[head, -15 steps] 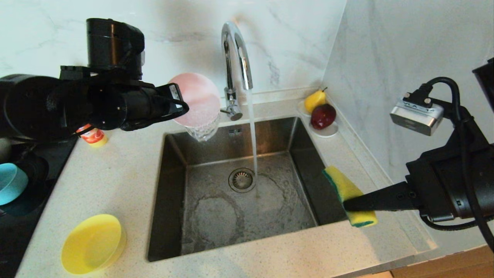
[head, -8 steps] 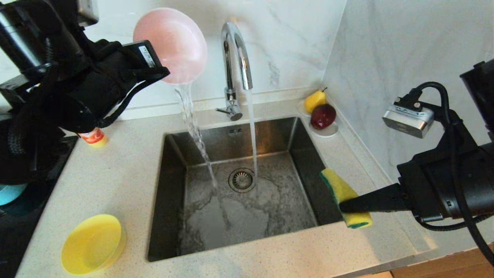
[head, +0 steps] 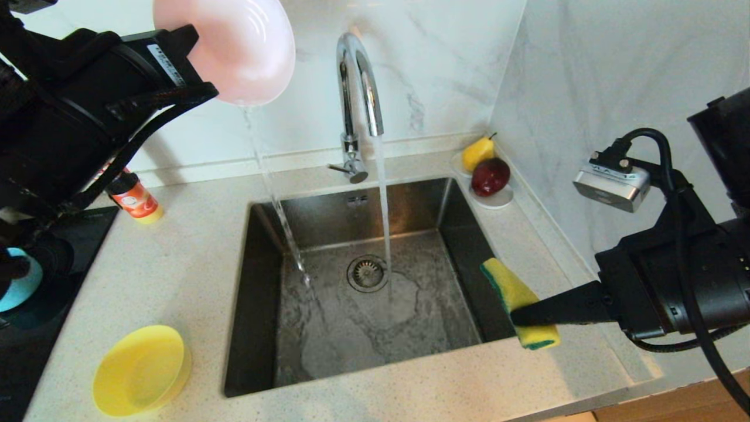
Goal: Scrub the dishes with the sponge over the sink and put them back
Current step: Wash the bowl, then wipe the bowl
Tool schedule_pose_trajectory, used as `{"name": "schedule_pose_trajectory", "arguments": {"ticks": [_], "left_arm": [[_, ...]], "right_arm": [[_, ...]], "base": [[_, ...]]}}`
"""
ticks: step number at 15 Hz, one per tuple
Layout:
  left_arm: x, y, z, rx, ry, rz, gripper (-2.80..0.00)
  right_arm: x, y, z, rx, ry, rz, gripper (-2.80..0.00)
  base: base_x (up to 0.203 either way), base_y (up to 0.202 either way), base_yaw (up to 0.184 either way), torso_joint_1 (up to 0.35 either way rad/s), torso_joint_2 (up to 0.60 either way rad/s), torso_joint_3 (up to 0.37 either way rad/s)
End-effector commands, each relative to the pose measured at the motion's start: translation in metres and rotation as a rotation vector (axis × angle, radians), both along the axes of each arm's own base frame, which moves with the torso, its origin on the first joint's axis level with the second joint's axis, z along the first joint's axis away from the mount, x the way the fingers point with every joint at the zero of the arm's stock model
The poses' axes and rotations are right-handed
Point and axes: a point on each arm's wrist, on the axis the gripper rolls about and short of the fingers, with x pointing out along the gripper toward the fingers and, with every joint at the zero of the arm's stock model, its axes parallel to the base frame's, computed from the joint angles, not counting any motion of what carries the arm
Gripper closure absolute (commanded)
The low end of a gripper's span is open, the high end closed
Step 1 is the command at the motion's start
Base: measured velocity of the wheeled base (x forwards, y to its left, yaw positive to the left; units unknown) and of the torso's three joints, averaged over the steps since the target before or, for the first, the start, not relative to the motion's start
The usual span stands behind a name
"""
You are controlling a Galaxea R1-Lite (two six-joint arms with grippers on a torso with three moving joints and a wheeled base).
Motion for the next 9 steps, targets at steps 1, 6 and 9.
{"name": "schedule_pose_trajectory", "arguments": {"ticks": [1, 6, 9], "left_arm": [[-0.007, 0.003, 0.004, -0.003, -0.013, 0.0, 0.0], [-0.013, 0.004, -0.034, 0.108, 0.425, -0.021, 0.0], [-0.026, 0.007, -0.054, 0.032, 0.751, -0.097, 0.0]], "right_arm": [[-0.002, -0.001, 0.0, 0.0, 0.005, 0.005, 0.0], [-0.008, 0.0, 0.013, 0.035, -0.035, 0.027, 0.0], [-0.021, 0.005, 0.027, 0.084, -0.066, 0.098, 0.0]], "base": [[0.0, 0.0, 0.0, 0.0, 0.0, 0.0], [0.0, 0.0, 0.0, 0.0, 0.0, 0.0], [0.0, 0.0, 0.0, 0.0, 0.0, 0.0]]}}
